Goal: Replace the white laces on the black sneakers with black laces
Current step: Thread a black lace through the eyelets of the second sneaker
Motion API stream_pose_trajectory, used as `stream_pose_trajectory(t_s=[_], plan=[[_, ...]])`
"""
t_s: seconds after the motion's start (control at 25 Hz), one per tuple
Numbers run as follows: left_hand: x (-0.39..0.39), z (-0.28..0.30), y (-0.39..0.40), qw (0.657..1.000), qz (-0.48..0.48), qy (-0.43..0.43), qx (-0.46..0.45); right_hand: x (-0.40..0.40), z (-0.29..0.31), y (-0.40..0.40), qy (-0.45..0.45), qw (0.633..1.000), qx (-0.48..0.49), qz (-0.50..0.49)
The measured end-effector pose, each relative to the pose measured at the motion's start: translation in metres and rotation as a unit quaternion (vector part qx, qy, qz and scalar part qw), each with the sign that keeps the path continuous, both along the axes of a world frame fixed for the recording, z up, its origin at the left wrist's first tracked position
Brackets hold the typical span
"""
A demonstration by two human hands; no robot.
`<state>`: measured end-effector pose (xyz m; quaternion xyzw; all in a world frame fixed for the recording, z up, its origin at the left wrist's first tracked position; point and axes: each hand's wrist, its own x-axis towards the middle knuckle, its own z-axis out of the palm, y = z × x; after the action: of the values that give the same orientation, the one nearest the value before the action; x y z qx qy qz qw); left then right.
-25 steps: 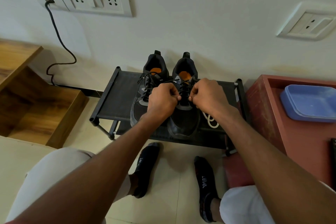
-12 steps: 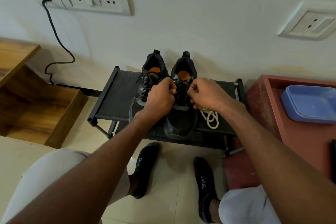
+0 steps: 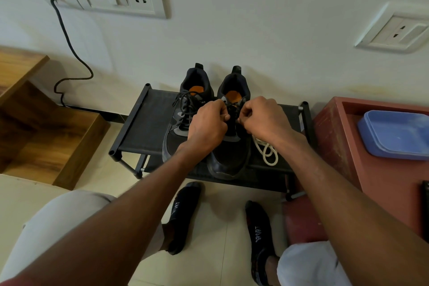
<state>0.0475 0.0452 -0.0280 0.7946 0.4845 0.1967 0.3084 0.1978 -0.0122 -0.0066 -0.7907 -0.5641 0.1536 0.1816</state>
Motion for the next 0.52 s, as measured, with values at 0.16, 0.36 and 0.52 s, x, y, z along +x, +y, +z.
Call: stream_pose_trajectory(t_s=[0.16, 0.36, 0.52], plan=[[0.004, 0.002, -0.001, 0.999, -0.031, 0.015, 0.026, -0.001, 0.001, 0.001, -0.006, 1.0, -0.019, 0.012], [-0.005, -0.004, 0.009, 0.999, 0.011, -0.014, -0.039, 0.0, 0.002, -0.001, 0.027, 1.0, 0.003, 0.006], [-0.011, -0.005, 0.01, 0.998, 0.01, -0.03, -0.047, 0.003, 0.003, -0.001, 0.053, 0.998, -0.013, 0.01]])
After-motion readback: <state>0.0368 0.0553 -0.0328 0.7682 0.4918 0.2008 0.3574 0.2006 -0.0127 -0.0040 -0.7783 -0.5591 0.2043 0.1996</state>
